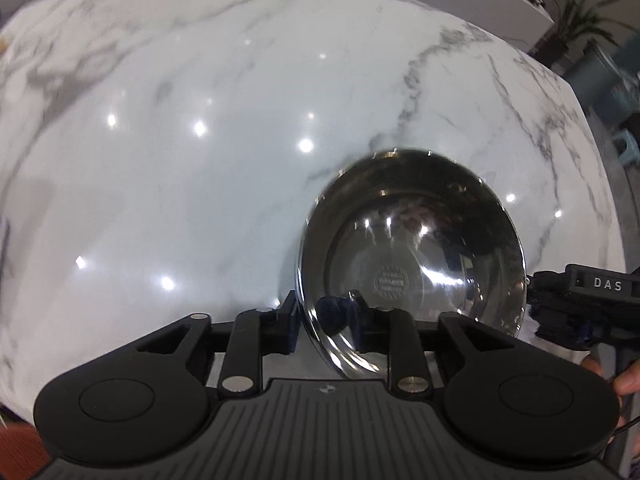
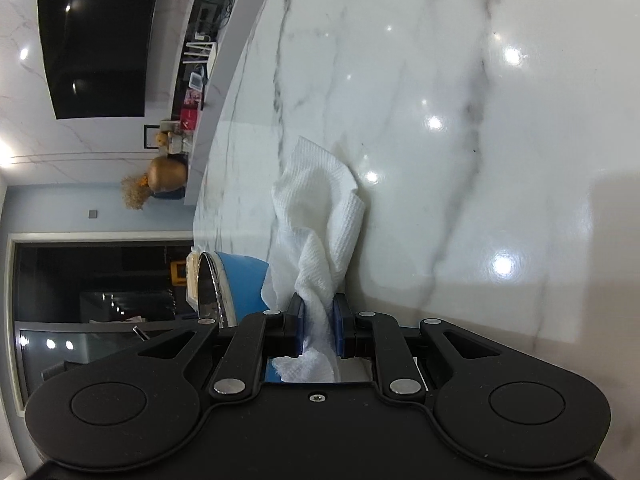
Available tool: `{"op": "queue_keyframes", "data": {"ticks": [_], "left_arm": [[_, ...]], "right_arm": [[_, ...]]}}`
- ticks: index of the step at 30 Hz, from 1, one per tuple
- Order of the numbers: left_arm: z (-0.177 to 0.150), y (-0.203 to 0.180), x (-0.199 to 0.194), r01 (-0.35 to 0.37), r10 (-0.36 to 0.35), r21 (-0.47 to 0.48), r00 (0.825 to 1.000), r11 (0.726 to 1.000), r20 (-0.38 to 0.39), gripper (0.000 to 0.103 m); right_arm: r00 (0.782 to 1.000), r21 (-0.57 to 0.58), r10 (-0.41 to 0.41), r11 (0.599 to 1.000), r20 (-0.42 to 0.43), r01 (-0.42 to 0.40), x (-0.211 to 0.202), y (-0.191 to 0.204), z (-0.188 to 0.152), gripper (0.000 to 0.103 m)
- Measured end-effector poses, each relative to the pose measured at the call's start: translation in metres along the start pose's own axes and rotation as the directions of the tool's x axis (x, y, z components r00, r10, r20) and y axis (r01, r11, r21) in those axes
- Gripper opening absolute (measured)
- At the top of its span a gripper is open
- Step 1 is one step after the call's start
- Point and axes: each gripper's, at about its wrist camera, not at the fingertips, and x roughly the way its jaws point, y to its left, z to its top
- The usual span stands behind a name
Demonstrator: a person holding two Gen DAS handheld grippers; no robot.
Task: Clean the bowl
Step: 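Wipe the cloth along the blue outer wall with the right gripper while the left gripper holds the rim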
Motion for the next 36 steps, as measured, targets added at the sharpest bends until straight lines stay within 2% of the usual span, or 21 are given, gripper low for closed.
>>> {"op": "queue_keyframes", "data": {"ticks": [1, 4, 6, 10, 14, 16, 18, 24, 29, 36], "left_arm": [[-0.002, 0.000, 0.000, 0.001, -0.001, -0.004, 1.000, 1.000, 0.003, 0.038], [-0.006, -0.003, -0.002, 0.002, -0.002, -0.001, 1.000, 1.000, 0.010, 0.037], [-0.007, -0.005, -0.001, -0.001, 0.001, 0.016, 1.000, 1.000, 0.004, 0.029], [-0.005, -0.005, -0.004, -0.005, 0.005, 0.055, 1.000, 0.998, -0.002, 0.023], [0.002, -0.001, -0.007, -0.013, 0.013, 0.095, 1.000, 0.995, -0.002, 0.016], [0.004, 0.001, -0.008, -0.029, 0.029, 0.106, 1.000, 0.994, 0.003, 0.015], [0.006, 0.002, -0.009, -0.042, 0.041, 0.109, 0.999, 0.993, 0.007, 0.014], [0.011, -0.001, -0.007, -0.061, 0.059, 0.134, 0.998, 0.989, 0.022, 0.014], [0.010, -0.005, -0.005, -0.050, 0.045, 0.171, 0.998, 0.984, 0.036, 0.014], [0.010, -0.013, -0.003, -0.032, 0.025, 0.202, 0.999, 0.979, 0.039, 0.014]], "right_arm": [[1.000, 0.000, 0.000, 1.000, 0.000, 0.000, -0.001, 0.000, -0.001, 0.014], [1.000, -0.001, -0.002, 1.000, 0.000, 0.002, 0.001, 0.003, -0.001, 0.014], [1.000, -0.003, 0.000, 1.000, 0.001, 0.000, 0.001, 0.004, -0.001, 0.014], [1.000, 0.000, 0.025, 1.000, 0.013, -0.025, -0.004, 0.006, 0.001, 0.014], [0.991, -0.009, 0.120, 0.993, 0.052, -0.120, -0.016, 0.010, 0.005, 0.014], [0.980, -0.023, 0.185, 0.983, 0.070, -0.184, -0.022, 0.013, 0.006, 0.014], [0.975, -0.029, 0.210, 0.978, 0.076, -0.208, -0.025, 0.014, 0.007, 0.014], [0.983, -0.037, 0.181, 0.983, 0.035, -0.180, -0.018, 0.014, 0.006, 0.014], [0.985, 0.000, 0.165, 0.986, 0.044, -0.165, -0.022, 0.008, 0.008, 0.014], [0.997, 0.039, 0.072, 0.997, 0.042, -0.073, -0.022, -0.004, 0.007, 0.014]]}}
